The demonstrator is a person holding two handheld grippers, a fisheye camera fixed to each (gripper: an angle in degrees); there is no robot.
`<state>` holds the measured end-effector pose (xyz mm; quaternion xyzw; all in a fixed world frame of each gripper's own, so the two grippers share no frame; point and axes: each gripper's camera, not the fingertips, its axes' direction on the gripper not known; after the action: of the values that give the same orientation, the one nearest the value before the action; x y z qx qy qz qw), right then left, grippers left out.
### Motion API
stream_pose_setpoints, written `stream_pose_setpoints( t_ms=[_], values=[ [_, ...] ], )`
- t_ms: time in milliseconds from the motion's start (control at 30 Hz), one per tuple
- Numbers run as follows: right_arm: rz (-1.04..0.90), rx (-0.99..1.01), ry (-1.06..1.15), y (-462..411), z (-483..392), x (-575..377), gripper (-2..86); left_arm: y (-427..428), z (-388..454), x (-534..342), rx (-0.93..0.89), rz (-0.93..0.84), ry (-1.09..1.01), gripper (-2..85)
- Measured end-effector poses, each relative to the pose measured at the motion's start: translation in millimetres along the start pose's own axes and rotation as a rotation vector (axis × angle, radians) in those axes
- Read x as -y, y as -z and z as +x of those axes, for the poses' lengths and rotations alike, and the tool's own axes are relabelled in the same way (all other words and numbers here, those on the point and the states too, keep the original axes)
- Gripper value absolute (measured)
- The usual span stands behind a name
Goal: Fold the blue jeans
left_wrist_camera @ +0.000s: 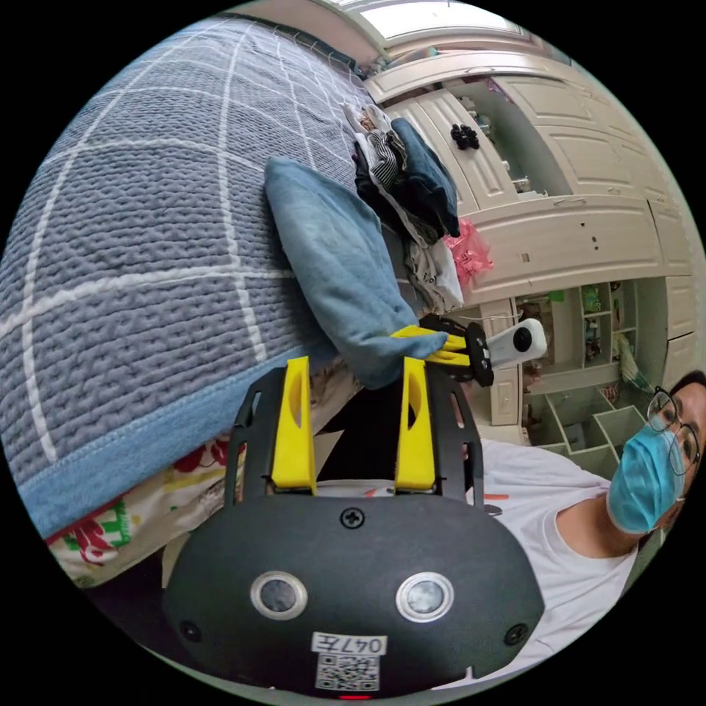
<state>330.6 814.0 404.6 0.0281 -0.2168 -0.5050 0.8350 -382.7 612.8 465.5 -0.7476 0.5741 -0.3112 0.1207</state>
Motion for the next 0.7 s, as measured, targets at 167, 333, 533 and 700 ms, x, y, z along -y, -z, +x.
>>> stream_pose_setpoints(
  t_ms=[167, 333, 533, 700],
  values=[
    [0.048, 0.007, -0.038, 10.5, 16.6, -15.2, 1.0, -8.7, -9.9, 20.5, -0.103, -0.02, 0.03, 16.3],
    [0.024, 0.026, 0.097, 9.5, 13.2, -21.6, 1.0, -6.7, -23.6, 20.0, -0.242, 0.014, 0.071, 18.0],
    [0.016, 0.127, 0.149, -3.1, 13.9, -20.7, 3.3, -23.9, -29.0, 25.1, -0.215, -0.014, 0.11, 18.0],
    [-0.028, 0.139, 0.363, 6.3, -12.3, -12.5, 3.7, -48.7, -6.3, 31.5, 0.001, -0.038, 0.053, 11.0]
  ],
)
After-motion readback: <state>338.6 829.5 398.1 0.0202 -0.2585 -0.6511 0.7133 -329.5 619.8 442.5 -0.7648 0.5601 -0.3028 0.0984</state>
